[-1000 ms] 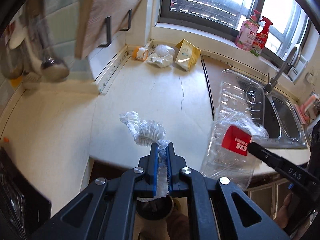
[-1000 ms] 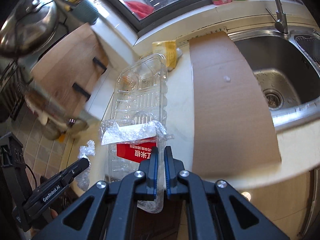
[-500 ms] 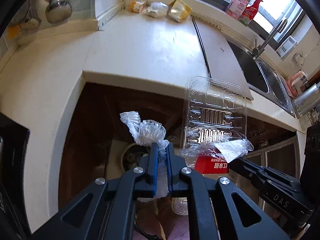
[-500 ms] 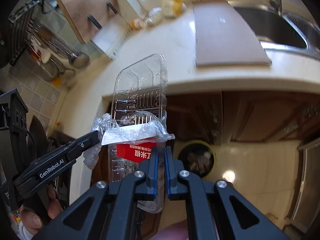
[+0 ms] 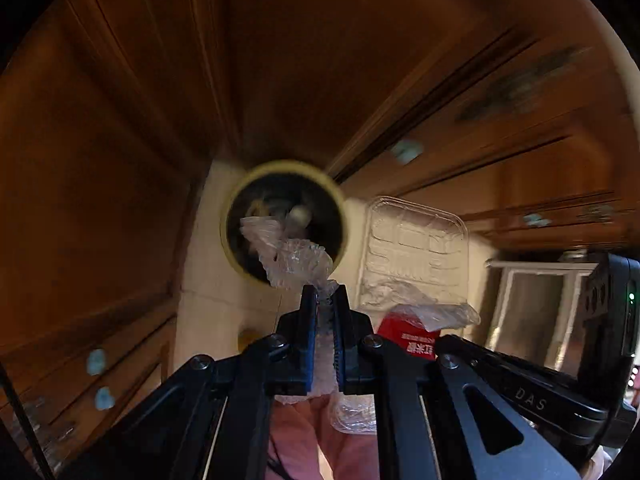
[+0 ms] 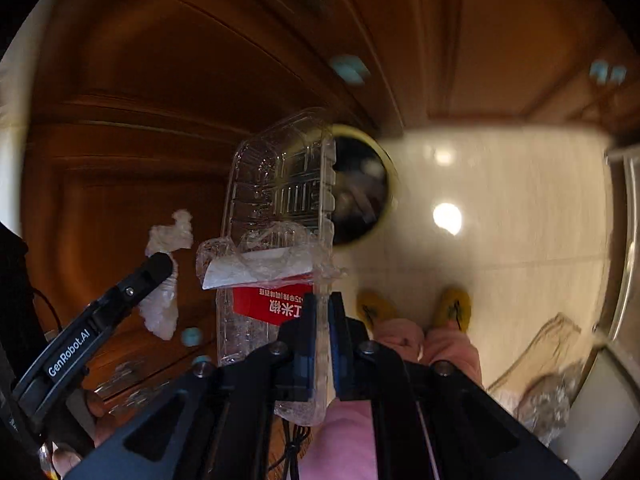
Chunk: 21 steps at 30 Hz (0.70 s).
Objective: Collect trash
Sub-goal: 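Carry the plastic bag and tray down toward the bin, then open both tools to drop the bag and tray into the bin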
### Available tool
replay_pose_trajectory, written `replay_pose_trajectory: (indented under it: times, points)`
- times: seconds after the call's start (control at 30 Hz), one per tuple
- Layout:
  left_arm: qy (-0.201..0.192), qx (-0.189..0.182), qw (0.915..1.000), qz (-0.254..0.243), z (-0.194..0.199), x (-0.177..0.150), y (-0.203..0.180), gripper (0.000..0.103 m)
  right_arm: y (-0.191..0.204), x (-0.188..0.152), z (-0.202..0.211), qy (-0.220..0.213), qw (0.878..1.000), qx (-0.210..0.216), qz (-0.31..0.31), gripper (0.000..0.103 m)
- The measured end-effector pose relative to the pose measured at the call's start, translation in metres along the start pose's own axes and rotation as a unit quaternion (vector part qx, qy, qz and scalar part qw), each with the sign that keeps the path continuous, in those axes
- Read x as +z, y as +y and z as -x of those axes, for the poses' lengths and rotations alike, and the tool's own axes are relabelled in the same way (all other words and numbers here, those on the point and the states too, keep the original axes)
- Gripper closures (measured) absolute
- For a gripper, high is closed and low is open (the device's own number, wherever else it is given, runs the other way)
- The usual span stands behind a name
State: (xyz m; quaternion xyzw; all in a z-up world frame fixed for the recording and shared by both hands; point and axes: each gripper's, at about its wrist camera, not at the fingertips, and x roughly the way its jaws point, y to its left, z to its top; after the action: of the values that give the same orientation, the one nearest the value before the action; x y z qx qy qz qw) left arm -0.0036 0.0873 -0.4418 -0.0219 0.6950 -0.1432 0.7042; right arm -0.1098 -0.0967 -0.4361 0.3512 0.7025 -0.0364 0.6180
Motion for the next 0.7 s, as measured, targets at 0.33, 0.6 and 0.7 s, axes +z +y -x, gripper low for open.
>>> replay_pose_trajectory:
  times: [0.33,0.6,0.7]
  points:
    - [0.065,0.007,0.9978,-0.013,-0.137,0.026,0.029,0.094,-0.036,0.054,-0.133,0.072,0.996,0.002,-0.046,0.097]
    - [0.044,0.029,0.9985,-0.015,-0.147,0.047,0.038,0.048,-0.009,0.091,-0.172,0.077,0.996,-0.032,-0.005,0.089]
    - [0.037,0.034,0.9987,-0.006,-0.139,0.047,0.044,0.043,0.002,0.096,-0.175,0.073,0.996,-0.048,0.004,0.058]
